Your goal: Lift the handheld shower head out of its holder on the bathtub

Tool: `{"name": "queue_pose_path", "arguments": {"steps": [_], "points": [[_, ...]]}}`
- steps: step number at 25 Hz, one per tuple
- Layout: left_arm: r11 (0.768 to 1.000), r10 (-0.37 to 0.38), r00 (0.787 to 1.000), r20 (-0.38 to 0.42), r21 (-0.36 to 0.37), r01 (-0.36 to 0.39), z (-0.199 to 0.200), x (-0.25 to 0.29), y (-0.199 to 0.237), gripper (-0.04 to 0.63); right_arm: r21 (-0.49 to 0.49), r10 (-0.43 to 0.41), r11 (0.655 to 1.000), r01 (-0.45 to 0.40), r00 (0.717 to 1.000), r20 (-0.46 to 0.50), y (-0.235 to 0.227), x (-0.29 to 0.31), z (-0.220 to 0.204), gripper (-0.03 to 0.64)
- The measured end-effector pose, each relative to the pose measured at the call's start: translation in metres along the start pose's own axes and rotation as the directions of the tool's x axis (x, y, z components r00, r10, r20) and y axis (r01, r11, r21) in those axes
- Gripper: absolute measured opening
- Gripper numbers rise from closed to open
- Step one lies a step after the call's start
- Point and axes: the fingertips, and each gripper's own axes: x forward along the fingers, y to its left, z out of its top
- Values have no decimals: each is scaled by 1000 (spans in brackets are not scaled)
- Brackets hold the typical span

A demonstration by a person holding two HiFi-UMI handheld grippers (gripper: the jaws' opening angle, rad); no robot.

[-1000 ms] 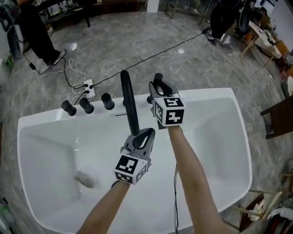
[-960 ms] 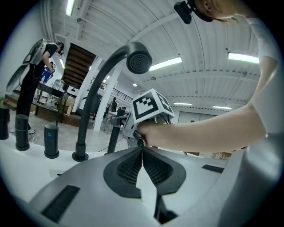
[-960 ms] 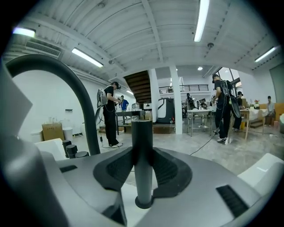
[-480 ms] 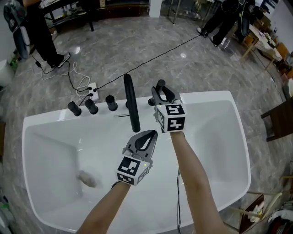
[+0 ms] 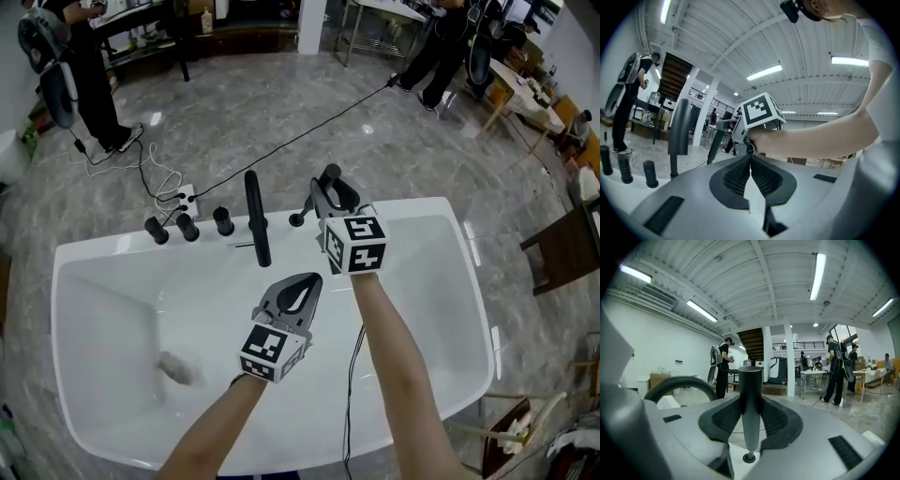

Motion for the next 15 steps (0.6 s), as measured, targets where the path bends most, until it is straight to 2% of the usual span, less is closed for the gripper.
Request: {"name": "queue_pose_path", "arguments": {"steps": [6,10,15], "points": [[1000,-3,999,35,21,2,55,-14,-27,12,-41,42,998,-40,998,48,7,-39,68,140],[999,2,998,67,40,-5,97,-26,-42,12,-36,50,998,-47,996,74,14,-64,115,140],[996,-32,994,100,86,23,152,-44,-67,12,-82,83,994,-74,990,113,28,-105,181,140]]}}
